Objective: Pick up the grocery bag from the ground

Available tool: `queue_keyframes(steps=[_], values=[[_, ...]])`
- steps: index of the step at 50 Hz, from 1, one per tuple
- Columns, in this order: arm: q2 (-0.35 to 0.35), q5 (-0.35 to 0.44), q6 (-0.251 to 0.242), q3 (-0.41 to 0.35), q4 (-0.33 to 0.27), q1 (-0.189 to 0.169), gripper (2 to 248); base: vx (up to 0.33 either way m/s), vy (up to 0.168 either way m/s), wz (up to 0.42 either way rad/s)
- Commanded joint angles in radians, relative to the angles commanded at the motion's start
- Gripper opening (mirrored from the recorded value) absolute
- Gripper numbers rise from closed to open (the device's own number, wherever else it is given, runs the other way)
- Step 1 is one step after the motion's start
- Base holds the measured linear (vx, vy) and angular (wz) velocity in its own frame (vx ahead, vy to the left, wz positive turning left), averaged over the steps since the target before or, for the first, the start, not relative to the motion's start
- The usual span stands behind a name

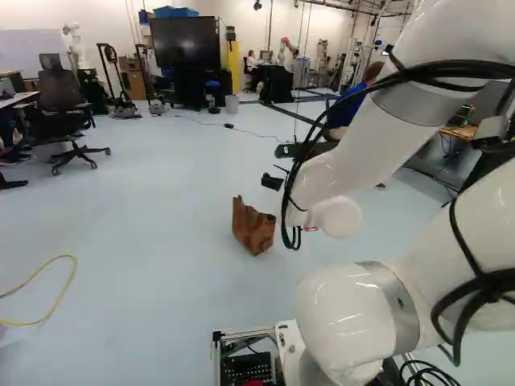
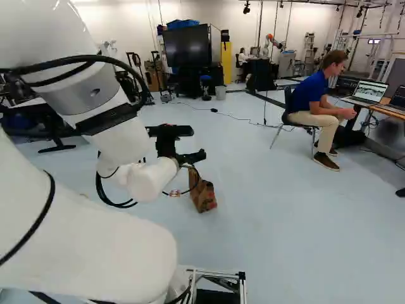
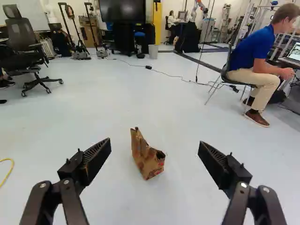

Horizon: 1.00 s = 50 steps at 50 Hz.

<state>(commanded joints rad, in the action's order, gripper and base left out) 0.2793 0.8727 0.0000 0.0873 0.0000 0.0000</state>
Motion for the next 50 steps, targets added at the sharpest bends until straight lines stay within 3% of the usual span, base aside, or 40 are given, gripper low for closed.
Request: queue_keyframes(steps=[21, 50], values=[[0.0, 0.0, 0.0, 0.0, 0.0, 0.0, 247, 0.236, -0.071, -0.01], [-0.022, 0.0, 0.0, 0.018, 0.0, 0.0, 247, 0.199, 0.001, -0.016]])
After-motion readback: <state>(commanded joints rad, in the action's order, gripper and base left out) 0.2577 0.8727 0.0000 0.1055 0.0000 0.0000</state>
